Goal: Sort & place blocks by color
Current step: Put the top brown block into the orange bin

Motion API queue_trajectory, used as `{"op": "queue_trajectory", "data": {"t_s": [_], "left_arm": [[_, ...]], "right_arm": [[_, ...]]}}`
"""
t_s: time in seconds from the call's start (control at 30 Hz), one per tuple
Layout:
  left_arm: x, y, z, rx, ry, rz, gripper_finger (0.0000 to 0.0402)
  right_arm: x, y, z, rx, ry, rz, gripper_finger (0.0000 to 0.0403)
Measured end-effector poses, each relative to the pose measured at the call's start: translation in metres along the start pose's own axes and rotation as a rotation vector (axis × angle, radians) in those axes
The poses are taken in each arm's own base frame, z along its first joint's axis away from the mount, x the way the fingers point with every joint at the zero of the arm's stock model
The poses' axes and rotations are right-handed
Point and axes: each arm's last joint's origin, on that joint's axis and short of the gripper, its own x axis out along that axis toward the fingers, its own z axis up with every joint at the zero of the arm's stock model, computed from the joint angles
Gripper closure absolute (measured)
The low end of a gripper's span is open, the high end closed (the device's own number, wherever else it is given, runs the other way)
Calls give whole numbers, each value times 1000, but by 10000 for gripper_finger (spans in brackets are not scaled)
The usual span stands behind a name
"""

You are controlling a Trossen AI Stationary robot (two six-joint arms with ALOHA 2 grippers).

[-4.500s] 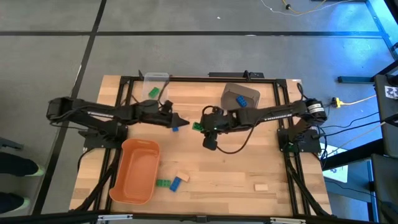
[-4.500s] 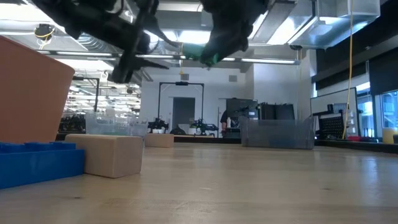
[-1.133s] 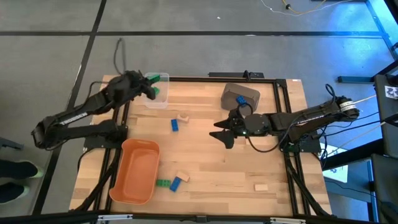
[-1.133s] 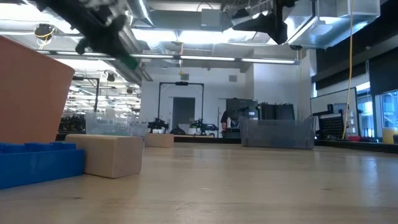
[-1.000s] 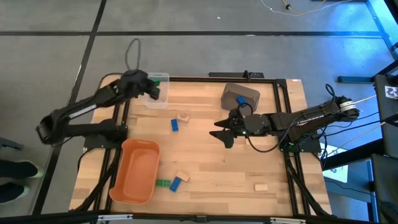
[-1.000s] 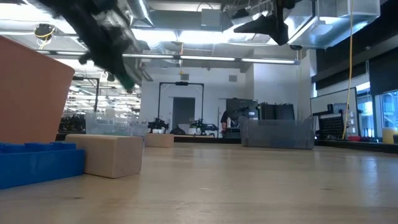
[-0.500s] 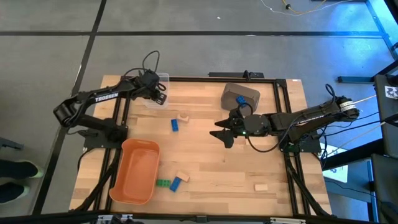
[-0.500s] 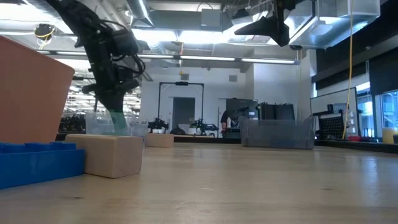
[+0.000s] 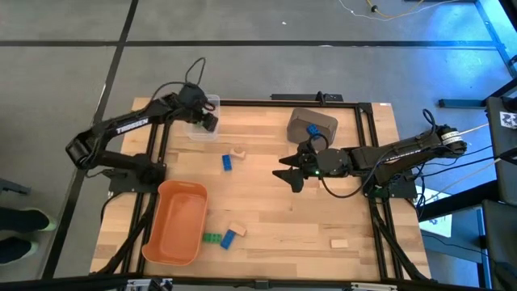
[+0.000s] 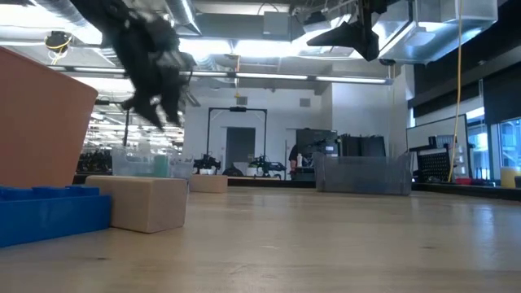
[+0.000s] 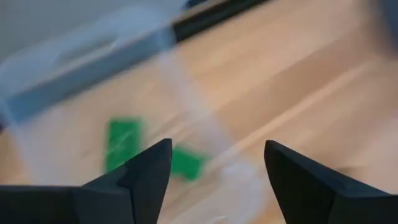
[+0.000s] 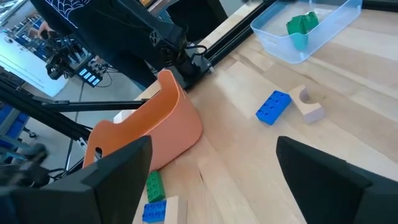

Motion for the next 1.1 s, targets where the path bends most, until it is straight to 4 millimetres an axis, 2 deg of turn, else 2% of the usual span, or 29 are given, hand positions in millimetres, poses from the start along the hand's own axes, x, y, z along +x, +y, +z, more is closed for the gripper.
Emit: {"op": "queue_trajectory", "data": {"t_s": [0.1,0.2,0.3,0.47,0.6,0.8,0.97,1.1], "left_arm": [[-30,-12,15,17,-144,-157,153],[-63,-31,18,69,-310,-364,155],[-92,-49,11,94,-457,-534,155],[-115,-71,-16,87,-619,-692,156],[-116,-80,-31,70,-637,-653,156],[-115,-90,-27,139,-617,-646,156],[-93,-106,-13,392,-372,-566,156],[-56,-122,-15,696,-104,-510,156]], "right_arm": [[0,0,0,-4,0,0,59],[0,0,0,-12,0,0,59],[0,0,0,-26,-1,1,59],[0,0,0,-26,-3,3,59],[0,0,0,-26,-4,3,59],[0,0,1,-30,-4,2,59],[0,0,1,-38,-7,4,59],[0,3,3,-45,-32,29,59]]}}
